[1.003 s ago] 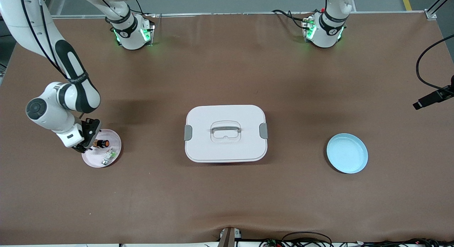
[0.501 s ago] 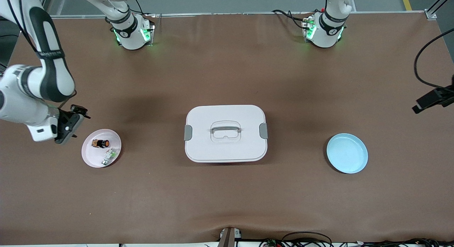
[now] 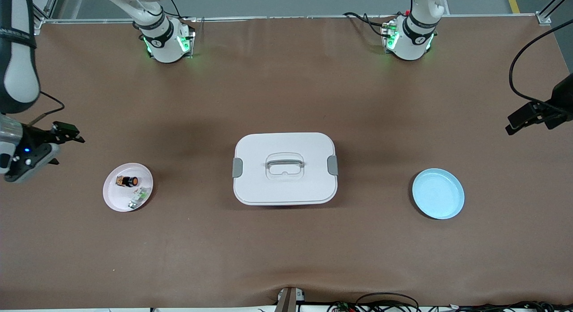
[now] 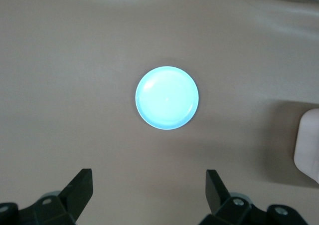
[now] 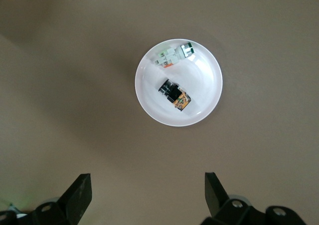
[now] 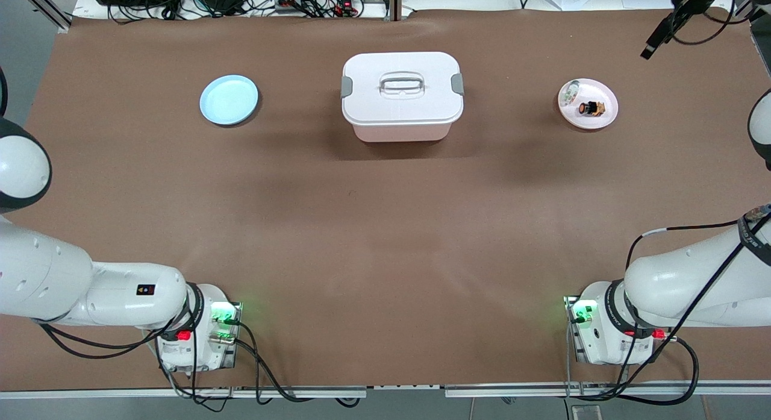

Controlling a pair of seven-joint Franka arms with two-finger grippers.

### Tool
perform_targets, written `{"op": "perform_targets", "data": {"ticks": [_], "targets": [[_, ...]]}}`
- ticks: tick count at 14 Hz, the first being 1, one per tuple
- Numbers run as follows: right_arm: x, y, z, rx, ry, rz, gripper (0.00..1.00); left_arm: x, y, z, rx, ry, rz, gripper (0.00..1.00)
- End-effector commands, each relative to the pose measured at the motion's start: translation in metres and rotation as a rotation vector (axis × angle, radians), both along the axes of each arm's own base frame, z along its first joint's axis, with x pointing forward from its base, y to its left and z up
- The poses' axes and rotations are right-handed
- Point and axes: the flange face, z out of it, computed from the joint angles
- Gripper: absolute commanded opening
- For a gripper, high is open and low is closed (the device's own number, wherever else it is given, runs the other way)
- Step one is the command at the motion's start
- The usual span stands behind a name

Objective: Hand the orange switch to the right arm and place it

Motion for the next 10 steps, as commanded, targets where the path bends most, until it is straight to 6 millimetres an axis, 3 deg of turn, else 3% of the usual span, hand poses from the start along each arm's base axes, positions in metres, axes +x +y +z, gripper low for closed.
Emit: {"op": "perform_targets", "data": {"ticks": [1,6,10], "targets": [[-0.006,0.001,0.04,-0.002,-0.001,-0.159,1.0,-0.025,-0.005,0.001,-0.022,0.008,-0.017,1.0],[-0.028,0.004,0.1,-0.025,-0.071,-0.338,1.0,-0.038,-0.01,0.002,-0.018,-0.018,-0.025,1.0],[-0.036,0.012,0.131,-0.036,-0.084,-0.448,1.0,-0.017,-0.015,0.013,-0.01,-0.046,-0.033,1.0]]}}
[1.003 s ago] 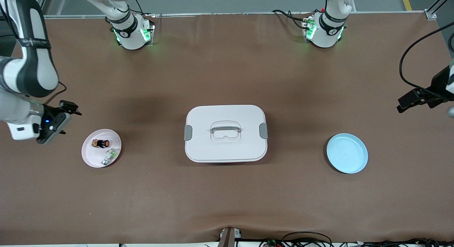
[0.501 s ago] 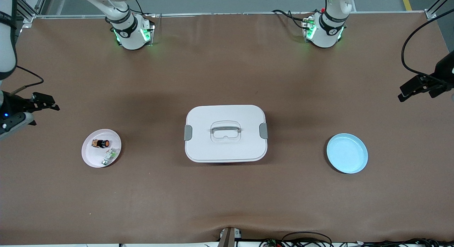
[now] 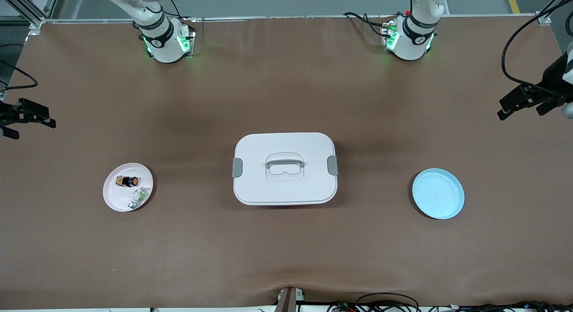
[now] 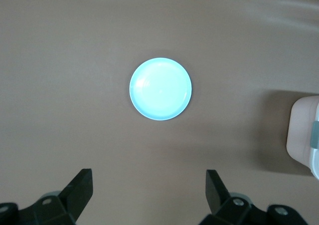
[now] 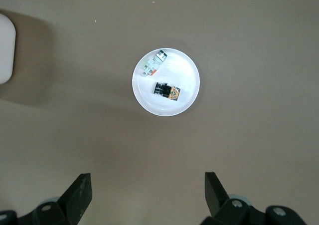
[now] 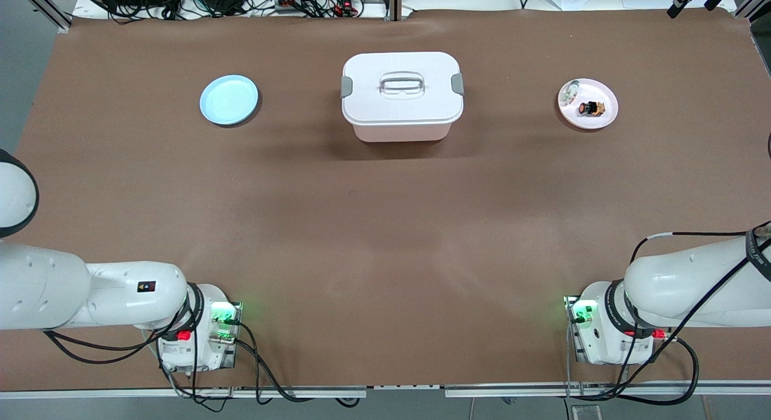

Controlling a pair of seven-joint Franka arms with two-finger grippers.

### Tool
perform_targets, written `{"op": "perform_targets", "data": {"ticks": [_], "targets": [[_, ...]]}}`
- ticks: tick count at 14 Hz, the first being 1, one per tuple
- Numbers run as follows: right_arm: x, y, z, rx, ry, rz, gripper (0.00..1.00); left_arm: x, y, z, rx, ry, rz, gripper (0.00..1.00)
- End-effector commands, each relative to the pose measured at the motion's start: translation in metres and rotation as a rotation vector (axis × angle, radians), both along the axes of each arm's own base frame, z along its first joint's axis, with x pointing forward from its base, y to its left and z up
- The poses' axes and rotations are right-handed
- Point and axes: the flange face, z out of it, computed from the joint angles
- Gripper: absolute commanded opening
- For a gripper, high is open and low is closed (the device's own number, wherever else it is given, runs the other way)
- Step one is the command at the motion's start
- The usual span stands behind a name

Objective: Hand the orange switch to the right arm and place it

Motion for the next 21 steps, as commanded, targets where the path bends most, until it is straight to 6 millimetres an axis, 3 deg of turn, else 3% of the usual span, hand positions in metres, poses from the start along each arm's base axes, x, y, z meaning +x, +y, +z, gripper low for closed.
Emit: {"op": "perform_targets", "data": {"ticks": [1,4,6,11,21], "targets": [[-0.007,0.001,0.03,0.007,-0.002,-0.067,1.0,0.016,-0.003,0.012,-0.005,-0.031,-0.016,1.0],[-0.015,0.002,0.059,-0.01,0.016,-0.276,1.0,0.013,-0.004,0.022,-0.012,-0.022,-0.017,1.0],[-0.015,0.002,0.073,-0.022,-0.015,-0.292,1.0,0.009,-0.004,0.028,-0.012,0.018,-0.018,1.0],[-0.014,0.007,0.072,-0.018,-0.014,-0.275,1.0,0.003,-0.003,0.029,-0.013,0.054,-0.021,1.0],[-0.026,0.026,0.07,0.001,0.075,-0.242,1.0,0.012,-0.003,0.014,-0.013,0.081,-0.038,1.0]]}}
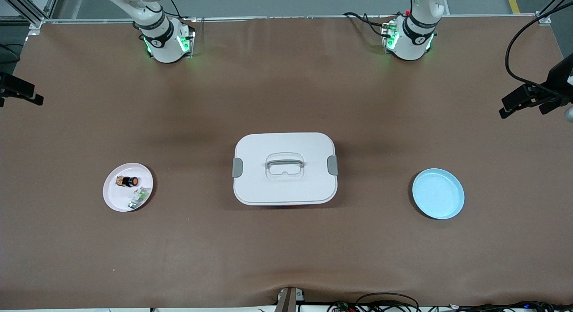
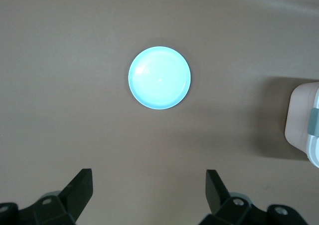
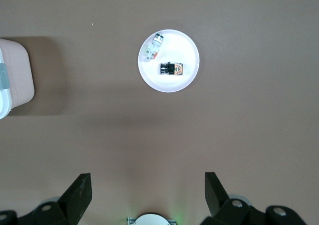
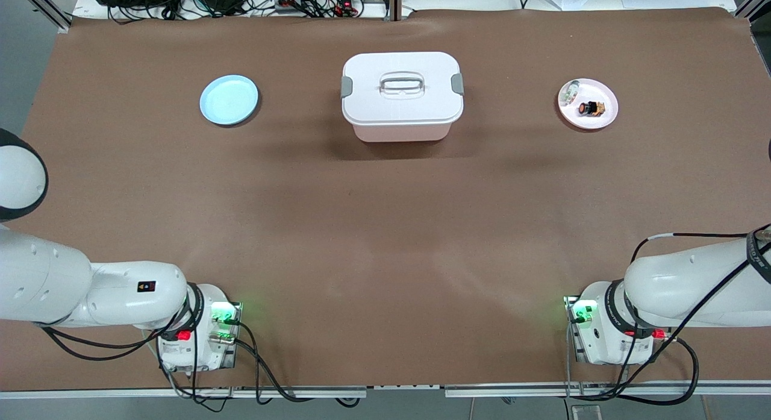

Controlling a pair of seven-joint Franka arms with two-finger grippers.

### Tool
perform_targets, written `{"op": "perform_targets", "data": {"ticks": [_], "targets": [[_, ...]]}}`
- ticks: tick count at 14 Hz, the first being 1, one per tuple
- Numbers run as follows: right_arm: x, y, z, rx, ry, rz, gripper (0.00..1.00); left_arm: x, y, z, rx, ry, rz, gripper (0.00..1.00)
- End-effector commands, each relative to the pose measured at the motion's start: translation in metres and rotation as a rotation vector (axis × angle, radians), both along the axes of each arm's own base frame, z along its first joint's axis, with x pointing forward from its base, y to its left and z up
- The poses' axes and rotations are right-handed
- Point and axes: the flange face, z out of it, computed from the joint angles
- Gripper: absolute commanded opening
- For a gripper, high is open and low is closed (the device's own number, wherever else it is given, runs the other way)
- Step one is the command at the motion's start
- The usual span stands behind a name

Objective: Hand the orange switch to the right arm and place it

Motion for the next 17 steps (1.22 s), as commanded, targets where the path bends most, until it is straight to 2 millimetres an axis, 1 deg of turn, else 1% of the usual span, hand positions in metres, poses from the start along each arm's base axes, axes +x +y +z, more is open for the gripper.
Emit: {"op": "perform_targets", "data": {"ticks": [1,3,4,5,7,10,12,15,17], "targets": [[-0.005,0.01,0.011,0.006,-0.006,0.001,1.0,0.0,-0.001,0.008,-0.014,-0.001,-0.019,1.0],[-0.006,0.022,0.014,-0.006,-0.007,0.018,1.0,0.0,-0.003,0.008,-0.011,-0.001,-0.024,1.0],[-0.011,0.025,0.021,-0.006,-0.018,0.015,1.0,0.0,-0.004,0.008,-0.011,-0.001,-0.025,1.0],[-0.012,0.029,0.023,0.0,-0.017,0.021,1.0,0.0,-0.004,0.008,-0.011,-0.001,-0.025,1.0],[-0.011,0.047,0.021,-0.019,-0.006,0.067,1.0,0.001,-0.004,0.007,-0.011,0.001,-0.025,1.0],[-0.01,0.041,0.026,-0.03,-0.024,0.058,1.0,0.001,-0.004,0.007,-0.011,0.001,-0.025,1.0],[-0.012,0.027,0.029,-0.029,-0.034,0.028,1.0,0.001,-0.003,0.007,-0.011,0.001,-0.024,1.0],[-0.011,0.023,0.027,-0.029,-0.039,0.025,1.0,0.001,-0.002,0.007,-0.012,0.001,-0.022,1.0],[-0.011,0.024,0.024,-0.029,-0.033,0.03,1.0,0.001,-0.002,0.006,-0.012,0.002,-0.022,1.0]]}}
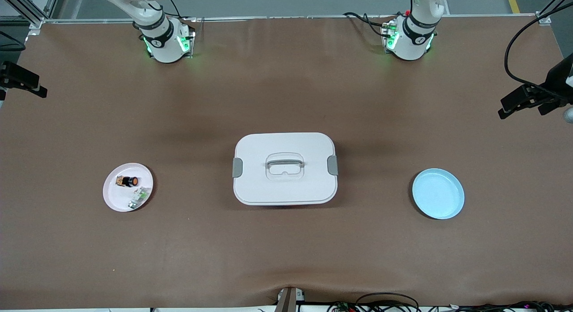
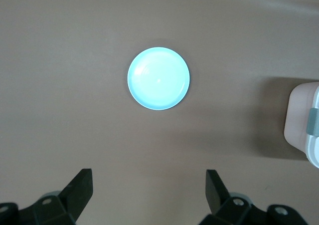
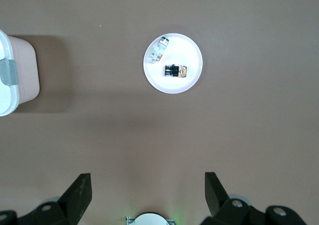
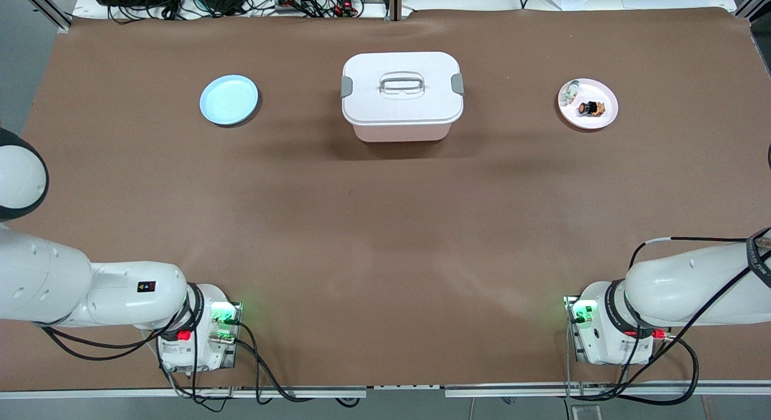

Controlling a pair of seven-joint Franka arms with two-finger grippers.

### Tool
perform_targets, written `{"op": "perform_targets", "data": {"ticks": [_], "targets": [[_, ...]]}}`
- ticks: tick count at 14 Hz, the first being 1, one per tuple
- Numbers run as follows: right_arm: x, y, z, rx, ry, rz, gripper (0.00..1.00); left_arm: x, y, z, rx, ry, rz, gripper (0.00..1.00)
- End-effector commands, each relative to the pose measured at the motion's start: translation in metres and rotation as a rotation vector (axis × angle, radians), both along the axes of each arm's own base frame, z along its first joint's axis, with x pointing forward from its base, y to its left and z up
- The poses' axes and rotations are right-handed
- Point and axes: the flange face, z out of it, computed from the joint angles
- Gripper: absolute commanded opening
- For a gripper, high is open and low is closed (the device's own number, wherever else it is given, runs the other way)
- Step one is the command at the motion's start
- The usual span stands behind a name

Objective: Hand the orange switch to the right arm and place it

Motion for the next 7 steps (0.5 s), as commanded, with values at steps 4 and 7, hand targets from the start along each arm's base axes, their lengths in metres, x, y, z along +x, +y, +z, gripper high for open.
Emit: {"op": "perform_targets", "data": {"ticks": [4,7], "targets": [[-0.0047,0.0012,-0.0006,-0.005,-0.028,0.0,1.0,0.0009,0.0001,0.0037,-0.012,0.007,-0.018,1.0],[-0.0088,0.0003,-0.003,-0.005,-0.035,-0.001,1.0,0.0009,0.0001,0.0037,-0.012,0.007,-0.018,1.0]]}}
